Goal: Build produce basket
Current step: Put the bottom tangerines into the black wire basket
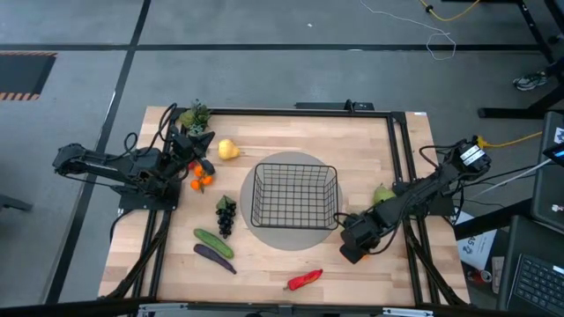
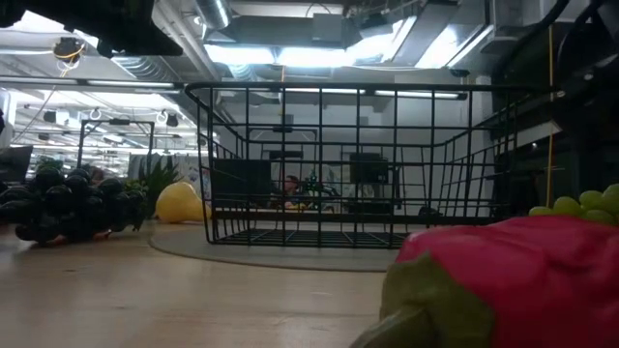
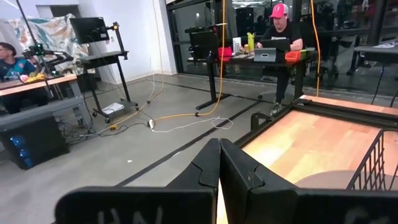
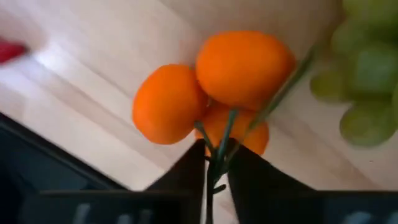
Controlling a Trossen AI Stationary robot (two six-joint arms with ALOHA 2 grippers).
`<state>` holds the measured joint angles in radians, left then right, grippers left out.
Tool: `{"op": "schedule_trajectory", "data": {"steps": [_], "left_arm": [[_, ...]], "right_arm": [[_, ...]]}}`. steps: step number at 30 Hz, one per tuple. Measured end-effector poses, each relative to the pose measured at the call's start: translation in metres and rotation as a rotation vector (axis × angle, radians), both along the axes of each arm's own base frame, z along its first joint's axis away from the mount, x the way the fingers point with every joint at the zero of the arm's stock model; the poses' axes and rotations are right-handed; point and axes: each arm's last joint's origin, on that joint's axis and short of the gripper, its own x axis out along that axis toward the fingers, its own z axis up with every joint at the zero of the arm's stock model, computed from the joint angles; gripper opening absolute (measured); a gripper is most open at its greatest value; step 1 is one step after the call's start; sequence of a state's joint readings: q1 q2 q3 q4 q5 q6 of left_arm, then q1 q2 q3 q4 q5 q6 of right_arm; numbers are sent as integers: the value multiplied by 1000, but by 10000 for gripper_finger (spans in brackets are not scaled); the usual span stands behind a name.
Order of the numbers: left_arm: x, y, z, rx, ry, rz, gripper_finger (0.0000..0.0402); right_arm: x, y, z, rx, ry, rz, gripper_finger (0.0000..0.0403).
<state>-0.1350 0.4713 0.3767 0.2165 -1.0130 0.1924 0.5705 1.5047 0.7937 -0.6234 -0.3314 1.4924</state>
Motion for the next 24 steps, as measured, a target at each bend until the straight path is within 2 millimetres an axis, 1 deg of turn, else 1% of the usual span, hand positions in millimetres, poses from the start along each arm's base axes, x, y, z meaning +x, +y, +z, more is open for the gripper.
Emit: {"op": "schedule_trajectory", "data": {"steps": [1, 2, 7, 10, 13, 16, 20, 23, 24], "left_arm": [[0, 0, 0, 1, 1, 0, 0], [0, 0, 0, 1, 1, 0, 0], [0, 0, 0, 1, 1, 0, 0], [0, 0, 0, 1, 1, 0, 0], [0, 0, 0, 1, 1, 0, 0], [0, 0, 0, 1, 1, 0, 0], [0, 0, 0, 1, 1, 0, 0], [0, 0, 0, 1, 1, 0, 0], [0, 0, 0, 1, 1, 0, 0]], "right_arm": [[0, 0, 0, 10, 0, 17, 23], [0, 1, 0, 18, -3, 37, 14], [-4, 1, 2, 66, 67, 67, 7], [-5, 2, 13, 72, 125, 96, 6], [-4, 3, 33, 54, 184, 120, 4], [-2, 2, 62, -11, 222, 136, 4], [-5, -3, 104, -224, 221, 141, 2], [-11, -8, 128, -402, 199, 167, 2], [-10, -9, 133, -439, 154, 172, 2]]}}
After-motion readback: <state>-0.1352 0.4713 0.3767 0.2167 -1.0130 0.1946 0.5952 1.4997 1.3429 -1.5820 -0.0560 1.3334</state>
